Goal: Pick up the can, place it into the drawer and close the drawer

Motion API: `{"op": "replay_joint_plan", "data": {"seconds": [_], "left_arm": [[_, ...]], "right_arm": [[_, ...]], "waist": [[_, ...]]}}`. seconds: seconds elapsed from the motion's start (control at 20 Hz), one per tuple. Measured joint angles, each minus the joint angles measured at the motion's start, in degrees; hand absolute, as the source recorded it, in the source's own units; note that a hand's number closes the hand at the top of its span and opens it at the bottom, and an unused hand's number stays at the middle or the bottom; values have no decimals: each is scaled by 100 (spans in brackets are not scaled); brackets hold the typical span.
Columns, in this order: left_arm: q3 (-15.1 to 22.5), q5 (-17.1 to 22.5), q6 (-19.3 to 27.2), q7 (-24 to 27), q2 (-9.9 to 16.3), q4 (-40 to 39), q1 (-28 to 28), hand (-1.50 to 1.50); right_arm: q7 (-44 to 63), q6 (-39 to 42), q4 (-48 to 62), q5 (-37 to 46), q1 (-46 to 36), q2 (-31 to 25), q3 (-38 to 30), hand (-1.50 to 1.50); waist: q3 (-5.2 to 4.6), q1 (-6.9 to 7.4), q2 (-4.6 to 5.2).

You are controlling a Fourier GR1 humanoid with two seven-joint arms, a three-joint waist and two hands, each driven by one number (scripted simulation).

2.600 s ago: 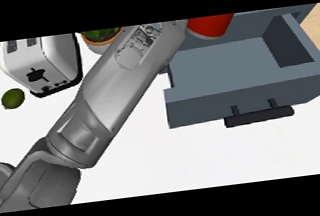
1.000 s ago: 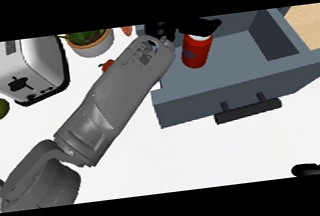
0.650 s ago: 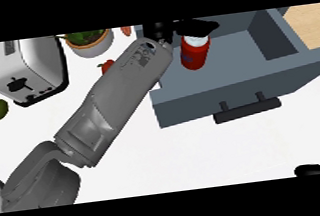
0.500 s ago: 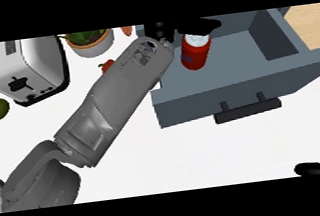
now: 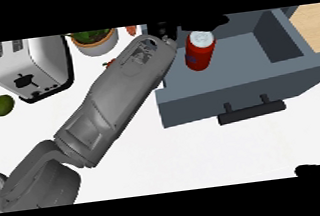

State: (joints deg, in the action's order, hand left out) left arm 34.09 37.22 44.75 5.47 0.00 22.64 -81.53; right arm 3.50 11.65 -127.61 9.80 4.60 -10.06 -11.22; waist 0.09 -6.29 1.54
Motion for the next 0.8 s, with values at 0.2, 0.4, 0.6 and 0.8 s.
{"op": "replay_joint_plan", "data": {"seconds": [0.2,0.4,0.6,0.8], "left_arm": [[16,186,171,95,-1,178,-16,-150],[17,270,286,170,0,245,-63,-150],[-13,271,280,109,0,182,-208,-150],[-1,249,286,45,-1,247,-164,-150]], "right_arm": [[-144,-71,90,675,-182,-133,254,-150],[-274,-174,270,1548,-275,-299,572,-150],[-301,-303,596,2458,-472,-491,876,-150],[-421,-583,1174,3357,-641,-521,1284,-150]], "waist": [[-2,81,-11],[-3,220,-40],[-5,366,-68],[-6,493,-96]]}}
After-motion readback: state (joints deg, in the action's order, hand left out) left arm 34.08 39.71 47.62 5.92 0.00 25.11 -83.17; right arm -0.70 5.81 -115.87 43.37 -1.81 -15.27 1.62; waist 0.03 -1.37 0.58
